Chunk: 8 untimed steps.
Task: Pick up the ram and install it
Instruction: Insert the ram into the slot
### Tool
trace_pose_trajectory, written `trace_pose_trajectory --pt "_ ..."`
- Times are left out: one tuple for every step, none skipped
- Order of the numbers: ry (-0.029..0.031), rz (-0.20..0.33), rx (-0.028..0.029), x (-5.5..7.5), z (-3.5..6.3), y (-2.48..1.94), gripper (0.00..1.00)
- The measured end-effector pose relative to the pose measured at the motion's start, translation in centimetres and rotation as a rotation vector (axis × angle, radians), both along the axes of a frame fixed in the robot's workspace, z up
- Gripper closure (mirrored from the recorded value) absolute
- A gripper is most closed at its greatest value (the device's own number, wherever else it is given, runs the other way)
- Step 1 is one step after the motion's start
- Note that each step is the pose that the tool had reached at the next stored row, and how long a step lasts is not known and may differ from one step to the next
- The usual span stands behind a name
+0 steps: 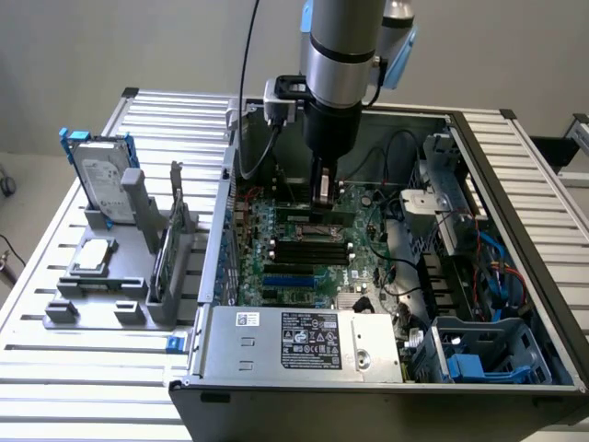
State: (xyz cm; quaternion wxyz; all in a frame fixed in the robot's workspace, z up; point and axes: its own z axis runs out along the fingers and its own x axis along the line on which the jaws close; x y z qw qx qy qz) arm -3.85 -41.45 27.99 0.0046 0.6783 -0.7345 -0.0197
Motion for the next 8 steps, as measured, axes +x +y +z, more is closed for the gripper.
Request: trace_pose_trajectory --pt "0.0 -0.001 0.0001 0.0 -0.18 -0.02 0.86" --pt "-0.0001 -0.001 0.0002 0.0 -0.37 -0.03 0.86" --pt "-0.0002 -0.002 0.0001 0.0 -0.55 -0.05 0.86" --pt "-0.0003 -0.002 0.0 0.0 -0.73 -0.06 0.86" --pt "-0.0004 -0.002 0.0001 0.0 -0.92 -0.07 0.86" --pt "-0.0005 -0.002 0.0 0.0 -1.1 -0.07 0.86" --pt "-0.0007 -0.002 0.0 0.0 -1.28 -0.07 0.86" --pt "-0.0008 -0.002 0.0001 0.0 -1.46 -0.07 0.86"
